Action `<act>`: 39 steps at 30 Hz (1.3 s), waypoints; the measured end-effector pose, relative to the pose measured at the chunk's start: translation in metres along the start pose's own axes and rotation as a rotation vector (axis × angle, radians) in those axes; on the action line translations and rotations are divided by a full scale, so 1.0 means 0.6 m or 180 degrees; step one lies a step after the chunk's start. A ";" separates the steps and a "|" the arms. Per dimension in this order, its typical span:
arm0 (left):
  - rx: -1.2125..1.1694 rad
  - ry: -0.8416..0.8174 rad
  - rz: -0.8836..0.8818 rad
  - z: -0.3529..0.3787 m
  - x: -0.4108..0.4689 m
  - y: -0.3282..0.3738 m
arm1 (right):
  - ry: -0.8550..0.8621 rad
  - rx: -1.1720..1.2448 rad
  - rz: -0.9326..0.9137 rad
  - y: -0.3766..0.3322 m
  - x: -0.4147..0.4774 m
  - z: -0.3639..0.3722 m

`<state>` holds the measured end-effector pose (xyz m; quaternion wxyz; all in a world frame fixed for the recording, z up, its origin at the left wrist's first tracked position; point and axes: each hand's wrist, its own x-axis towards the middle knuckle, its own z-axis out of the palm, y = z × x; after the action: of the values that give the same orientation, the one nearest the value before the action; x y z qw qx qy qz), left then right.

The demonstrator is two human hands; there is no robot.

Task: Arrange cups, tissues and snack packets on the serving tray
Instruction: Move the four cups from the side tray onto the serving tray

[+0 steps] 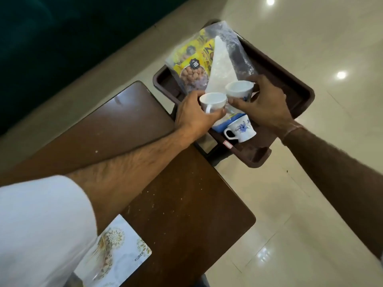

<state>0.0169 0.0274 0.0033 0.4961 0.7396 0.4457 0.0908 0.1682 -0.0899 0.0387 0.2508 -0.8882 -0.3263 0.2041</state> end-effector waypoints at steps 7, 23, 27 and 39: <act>-0.0241 0.0217 0.0164 -0.150 -0.141 -0.105 | -0.0273 0.0243 -0.0656 -0.120 -0.112 0.085; -0.0129 0.1016 -0.0450 -0.446 -0.568 -0.456 | -0.1995 0.0148 -0.1475 -0.427 -0.415 0.398; -0.0149 0.1296 -0.0645 -0.474 -0.655 -0.533 | -0.2234 0.0248 -0.1711 -0.461 -0.497 0.470; -0.0411 0.1245 -0.0972 -0.490 -0.772 -0.622 | -0.2803 -0.0260 -0.2401 -0.516 -0.587 0.606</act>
<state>-0.6366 -0.0865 -0.0136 0.4546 0.5989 0.6330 0.1843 -0.4189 -0.0117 0.0003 0.1123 -0.5508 -0.7014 0.4382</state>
